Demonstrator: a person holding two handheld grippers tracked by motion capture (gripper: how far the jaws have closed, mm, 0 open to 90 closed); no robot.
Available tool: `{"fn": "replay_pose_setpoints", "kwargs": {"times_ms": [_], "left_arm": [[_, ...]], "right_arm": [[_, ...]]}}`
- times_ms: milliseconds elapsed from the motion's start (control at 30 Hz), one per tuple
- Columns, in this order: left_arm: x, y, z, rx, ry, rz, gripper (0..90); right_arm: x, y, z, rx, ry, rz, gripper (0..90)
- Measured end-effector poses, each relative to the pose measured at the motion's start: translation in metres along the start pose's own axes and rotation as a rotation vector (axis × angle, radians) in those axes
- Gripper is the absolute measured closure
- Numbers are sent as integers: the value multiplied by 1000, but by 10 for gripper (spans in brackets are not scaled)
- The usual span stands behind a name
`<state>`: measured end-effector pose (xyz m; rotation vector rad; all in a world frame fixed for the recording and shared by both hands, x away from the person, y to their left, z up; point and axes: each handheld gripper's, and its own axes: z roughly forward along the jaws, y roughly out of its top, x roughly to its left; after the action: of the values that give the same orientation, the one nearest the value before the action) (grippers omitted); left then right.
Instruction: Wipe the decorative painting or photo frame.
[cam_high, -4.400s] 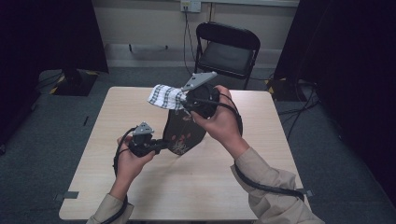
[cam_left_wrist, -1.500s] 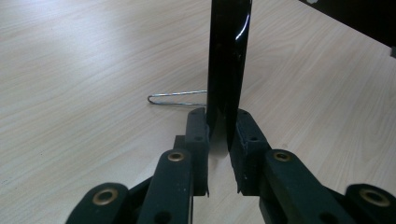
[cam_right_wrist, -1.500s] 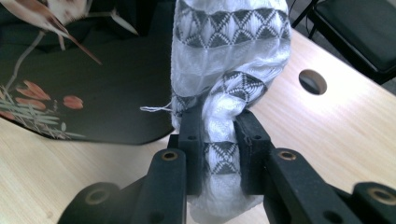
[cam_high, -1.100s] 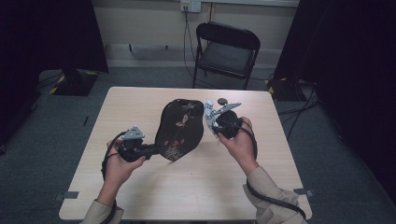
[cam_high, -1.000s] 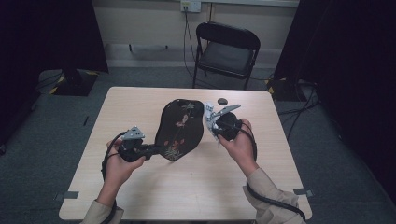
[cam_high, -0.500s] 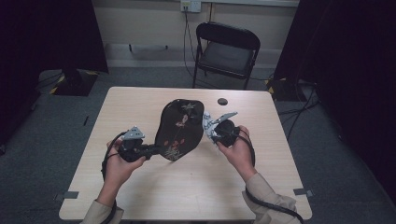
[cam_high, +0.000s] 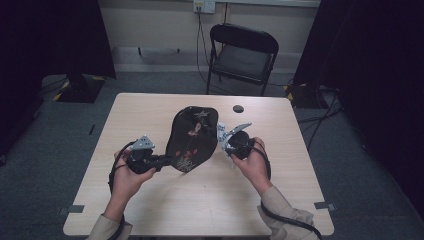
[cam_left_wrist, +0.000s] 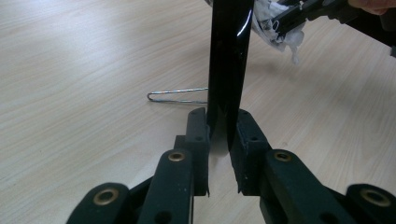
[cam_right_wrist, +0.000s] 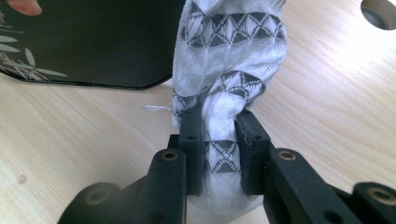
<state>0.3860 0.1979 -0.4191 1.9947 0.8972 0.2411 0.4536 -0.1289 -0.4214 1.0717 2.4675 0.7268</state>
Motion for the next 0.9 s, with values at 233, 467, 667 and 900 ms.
{"fn": "replay_pose_setpoints", "kwargs": {"times_ms": [233,467,667,900], "left_arm": [[0,-1,0,-2,-1,-5,786],[0,-1,0,-5,1,-4,786],[-1,-1,0,-5,4,-4,785],[-2,-1,0,-9,7,-5,785]], "right_arm": [[0,-6,9,21,1,1,752],[-1,-14,12,42,-4,2,751],[1,-23,17,65,-7,-1,752],[7,-29,22,103,-25,-29,752]]}}
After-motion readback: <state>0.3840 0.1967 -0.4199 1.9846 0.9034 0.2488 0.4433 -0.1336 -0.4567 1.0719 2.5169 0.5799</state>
